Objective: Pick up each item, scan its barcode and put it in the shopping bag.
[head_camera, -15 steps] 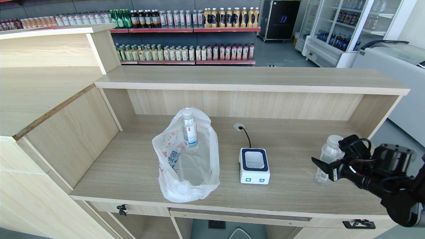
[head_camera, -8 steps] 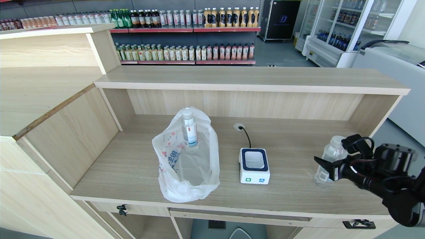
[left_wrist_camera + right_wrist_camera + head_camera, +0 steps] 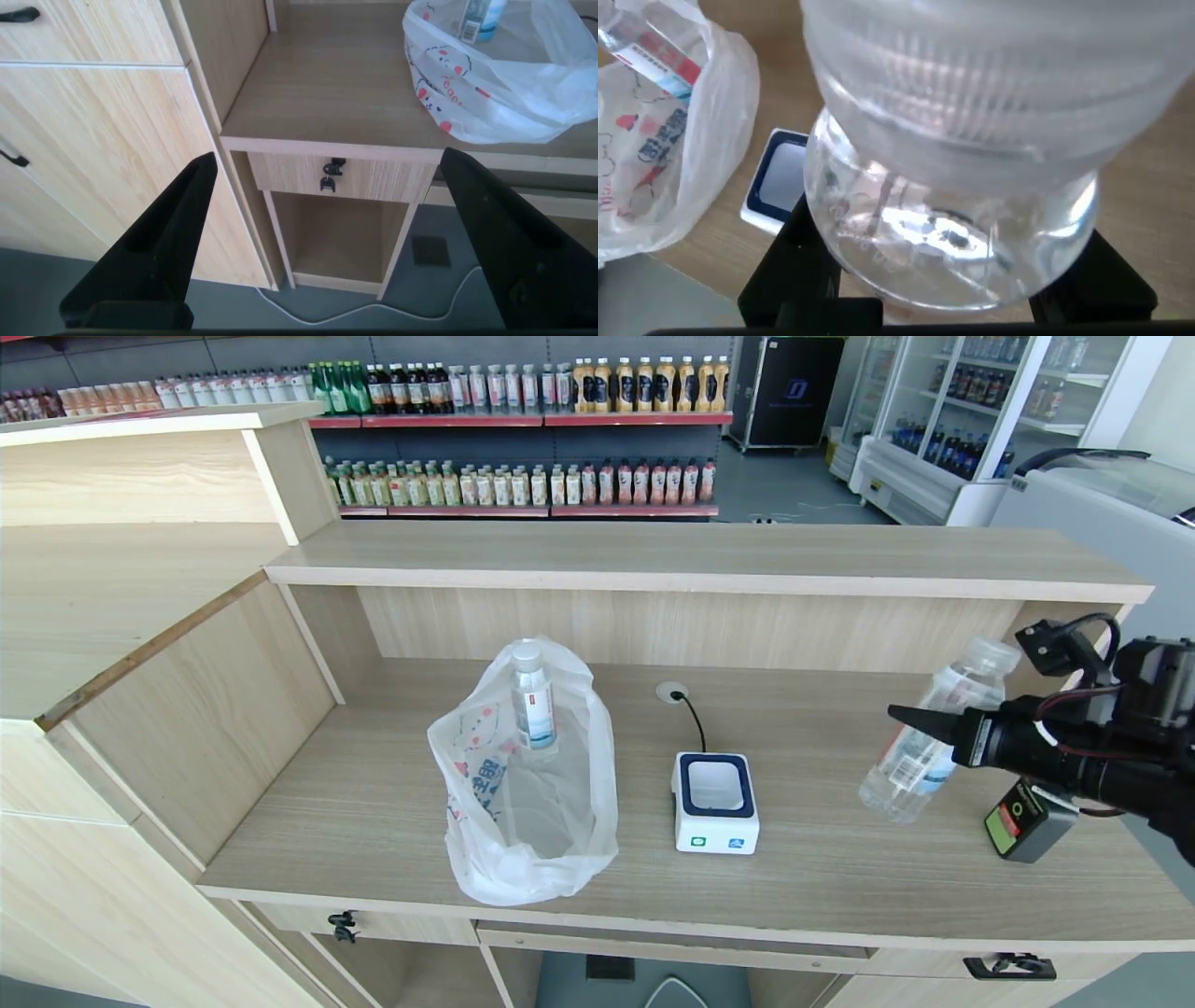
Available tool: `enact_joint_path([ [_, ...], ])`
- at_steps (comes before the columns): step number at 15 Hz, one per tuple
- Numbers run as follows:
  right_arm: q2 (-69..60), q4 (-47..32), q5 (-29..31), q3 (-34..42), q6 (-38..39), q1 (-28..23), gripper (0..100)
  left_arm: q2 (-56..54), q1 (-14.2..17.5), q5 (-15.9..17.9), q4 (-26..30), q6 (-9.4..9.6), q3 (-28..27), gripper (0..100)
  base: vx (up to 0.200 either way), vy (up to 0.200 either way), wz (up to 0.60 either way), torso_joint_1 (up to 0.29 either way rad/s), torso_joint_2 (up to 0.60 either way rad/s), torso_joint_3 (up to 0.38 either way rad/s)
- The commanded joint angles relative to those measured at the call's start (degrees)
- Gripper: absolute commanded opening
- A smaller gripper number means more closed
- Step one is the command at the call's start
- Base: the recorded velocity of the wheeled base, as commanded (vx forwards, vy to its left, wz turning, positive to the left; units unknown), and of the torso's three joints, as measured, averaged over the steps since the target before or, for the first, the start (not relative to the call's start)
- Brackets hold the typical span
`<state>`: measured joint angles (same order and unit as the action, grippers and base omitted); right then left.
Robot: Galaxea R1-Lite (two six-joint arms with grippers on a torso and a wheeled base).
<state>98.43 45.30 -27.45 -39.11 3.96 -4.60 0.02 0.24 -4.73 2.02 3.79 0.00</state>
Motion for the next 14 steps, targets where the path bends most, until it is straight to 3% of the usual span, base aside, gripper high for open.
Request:
enact_joint_path([
  [1, -14.8, -18.1, -3.1, -16.2, 7.9, 3.7, 0, 0.0, 0.0, 0.0, 0.0, -0.01, 0.0, 100, 0.000, 0.000, 0.00, 0.000, 0.00, 0.000],
  [2, -17.9, -28.5, -3.8, -24.1, 9.7, 7.0, 0, 0.0, 0.0, 0.0, 0.0, -0.01, 0.0, 100, 0.000, 0.000, 0.00, 0.000, 0.00, 0.000],
  [4, -20.1, -38.5, -3.8, -32.0, 10.0, 10.2, 0, 0.0, 0.0, 0.0, 0.0, -0.01, 0.0, 100, 0.000, 0.000, 0.00, 0.000, 0.00, 0.000],
  [14, -38.1, -64.5, -3.3, -36.0, 10.0, 28.9, 0, 0.0, 0.0, 0.0, 0.0, -0.01, 0.0, 100, 0.000, 0.000, 0.00, 0.000, 0.00, 0.000],
])
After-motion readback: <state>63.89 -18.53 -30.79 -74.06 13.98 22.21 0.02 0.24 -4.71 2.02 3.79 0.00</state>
